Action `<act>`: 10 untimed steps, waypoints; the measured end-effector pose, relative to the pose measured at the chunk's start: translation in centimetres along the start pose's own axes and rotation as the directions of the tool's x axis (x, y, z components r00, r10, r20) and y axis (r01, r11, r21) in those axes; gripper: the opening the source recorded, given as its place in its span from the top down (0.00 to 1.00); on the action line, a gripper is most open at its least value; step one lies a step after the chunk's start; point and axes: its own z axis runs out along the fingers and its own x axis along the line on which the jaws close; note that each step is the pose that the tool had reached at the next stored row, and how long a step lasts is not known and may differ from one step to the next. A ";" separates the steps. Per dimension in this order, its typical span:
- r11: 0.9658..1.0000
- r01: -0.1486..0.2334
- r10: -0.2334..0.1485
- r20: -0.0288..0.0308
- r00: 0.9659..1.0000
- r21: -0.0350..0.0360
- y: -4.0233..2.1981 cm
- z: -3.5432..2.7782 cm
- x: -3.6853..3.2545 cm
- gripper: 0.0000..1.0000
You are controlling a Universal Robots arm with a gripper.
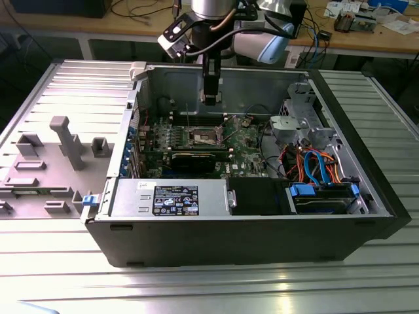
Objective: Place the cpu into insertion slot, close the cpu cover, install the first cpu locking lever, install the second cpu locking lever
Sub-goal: 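Place the cpu into insertion slot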
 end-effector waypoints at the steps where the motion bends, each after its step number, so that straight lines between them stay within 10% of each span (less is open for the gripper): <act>1: 1.000 0.015 -0.015 -0.001 1.000 0.000 -0.01 0.16 0.00 0.45; 4: 0.997 0.079 -0.079 -0.003 0.997 0.002 -0.03 0.50 -0.01 0.45; 10: 0.997 0.083 -0.083 -0.004 0.997 0.002 -0.03 0.52 0.00 0.45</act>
